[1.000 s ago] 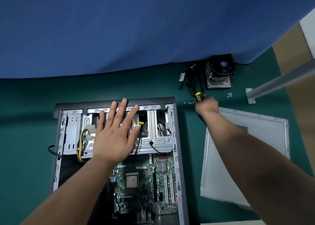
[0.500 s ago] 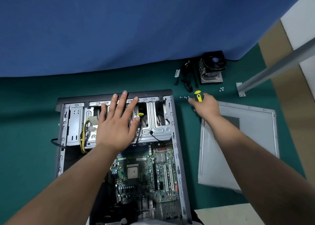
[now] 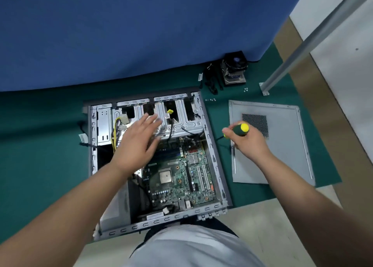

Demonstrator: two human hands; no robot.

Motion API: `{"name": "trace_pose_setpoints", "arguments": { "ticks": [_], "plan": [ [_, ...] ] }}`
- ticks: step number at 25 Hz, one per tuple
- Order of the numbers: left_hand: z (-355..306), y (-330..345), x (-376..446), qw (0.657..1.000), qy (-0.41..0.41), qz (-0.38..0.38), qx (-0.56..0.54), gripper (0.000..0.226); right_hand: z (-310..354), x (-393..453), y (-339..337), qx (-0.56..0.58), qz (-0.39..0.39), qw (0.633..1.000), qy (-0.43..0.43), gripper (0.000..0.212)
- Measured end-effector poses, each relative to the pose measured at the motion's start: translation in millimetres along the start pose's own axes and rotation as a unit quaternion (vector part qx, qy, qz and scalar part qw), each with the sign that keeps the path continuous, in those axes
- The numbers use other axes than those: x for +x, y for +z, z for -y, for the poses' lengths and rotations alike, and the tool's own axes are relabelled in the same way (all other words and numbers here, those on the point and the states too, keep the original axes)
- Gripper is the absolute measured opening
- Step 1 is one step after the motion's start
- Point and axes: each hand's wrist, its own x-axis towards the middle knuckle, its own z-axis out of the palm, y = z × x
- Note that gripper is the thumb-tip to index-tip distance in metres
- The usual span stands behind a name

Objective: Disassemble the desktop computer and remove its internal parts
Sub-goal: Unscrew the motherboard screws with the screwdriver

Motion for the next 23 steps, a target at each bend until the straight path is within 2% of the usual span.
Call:
{"name": "trace_pose_setpoints", "arguments": {
  "ticks": [2, 4, 8, 11, 15, 19, 23],
  "plan": [
    [7, -5, -38, 0.998, 0.05, -0.027, 0.028, 0.043, -15, -16, 4, 0.051, 0.016, 0.999, -0.003, 0.019],
    [19, -6, -70, 0.995, 0.07, -0.01, 0.068, 0.037, -29, -29, 9, 0.093, 0.039, 0.995, 0.005, 0.03],
    [28, 3, -95, 0.981, -0.01, 0.112, 0.159, 0.037, -53, -38, 30, 0.149, 0.081, 0.984, 0.046, 0.024],
    [15, 10, -88, 0.976, -0.101, 0.109, 0.162, 0.033, -67, -26, 52, 0.055, 0.049, 0.995, 0.062, 0.025],
    [10, 13, -84, 0.967, -0.125, 0.115, 0.192, 0.029, -81, -15, 72, -0.129, 0.08, 0.987, 0.05, 0.042],
    [13, 2, -71, 0.947, -0.125, 0.231, 0.184, 0.025, -83, -11, 81, -0.199, 0.121, 0.97, 0.073, 0.06],
    [15, -9, -60, 0.924, -0.123, 0.341, 0.124, 0.02, -75, -9, 75, -0.197, 0.138, 0.968, 0.073, 0.057]
  ]
}}
